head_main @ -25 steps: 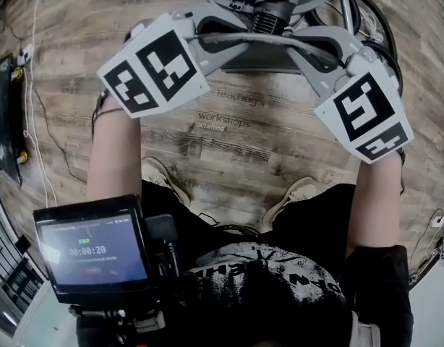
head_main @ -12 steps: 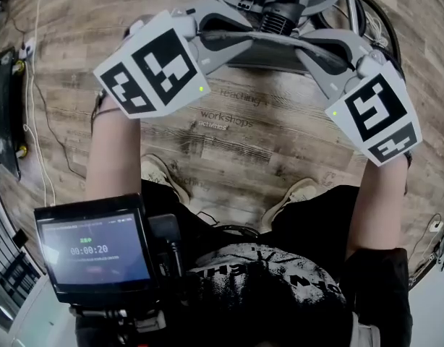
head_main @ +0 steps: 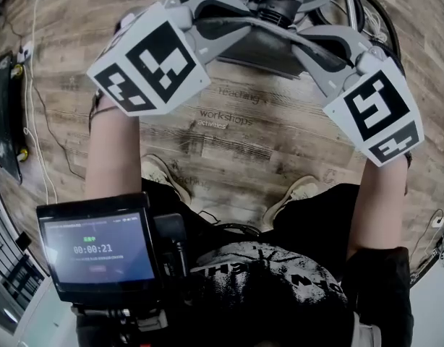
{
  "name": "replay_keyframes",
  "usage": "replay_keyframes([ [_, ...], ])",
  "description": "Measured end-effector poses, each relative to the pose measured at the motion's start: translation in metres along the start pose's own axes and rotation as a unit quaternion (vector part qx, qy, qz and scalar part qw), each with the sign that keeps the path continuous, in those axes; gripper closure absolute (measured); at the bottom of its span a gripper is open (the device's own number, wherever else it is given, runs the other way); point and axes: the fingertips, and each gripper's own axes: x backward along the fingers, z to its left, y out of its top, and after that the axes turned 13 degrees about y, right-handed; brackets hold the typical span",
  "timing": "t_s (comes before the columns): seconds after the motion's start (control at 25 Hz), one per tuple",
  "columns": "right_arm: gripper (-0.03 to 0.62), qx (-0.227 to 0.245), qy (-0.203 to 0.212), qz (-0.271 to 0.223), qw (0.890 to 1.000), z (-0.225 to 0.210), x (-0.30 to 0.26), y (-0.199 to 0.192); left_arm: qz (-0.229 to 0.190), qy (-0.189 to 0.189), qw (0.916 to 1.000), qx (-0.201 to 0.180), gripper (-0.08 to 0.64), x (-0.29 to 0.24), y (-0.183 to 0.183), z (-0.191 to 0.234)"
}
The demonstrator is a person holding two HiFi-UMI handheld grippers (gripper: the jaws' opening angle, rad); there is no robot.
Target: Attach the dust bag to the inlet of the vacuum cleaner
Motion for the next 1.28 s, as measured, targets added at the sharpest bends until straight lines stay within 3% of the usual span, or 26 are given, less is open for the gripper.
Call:
replay_keyframes([
  [0.32,0.558,-0.084,0.027,-0.026,0.996,-0.002,-0.005,-0.014,0.003,0.007,0.9998,-0.02,0.505,-0.009,0.005,-0.003],
  [0.68,0.549,0.03,-0.043,0.0,0.999,-0.01,0.004,0.009,0.007,0.012,0.9992,0.037,0.508,-0.013,-0.014,0.006],
  [0.92,0.551,-0.001,-0.033,-0.009,0.999,-0.012,0.003,0.002,0.009,0.015,0.9997,0.018,0.509,-0.012,-0.009,0.004],
  [1.12,0.552,-0.029,-0.026,0.012,0.999,-0.013,-0.002,-0.01,0.005,0.025,0.9997,-0.004,0.511,-0.01,0.0,0.004],
  [1.28,0.549,0.0,-0.039,0.023,0.999,-0.016,-0.001,-0.008,-0.002,0.03,0.9994,0.017,0.511,-0.012,-0.001,0.007],
])
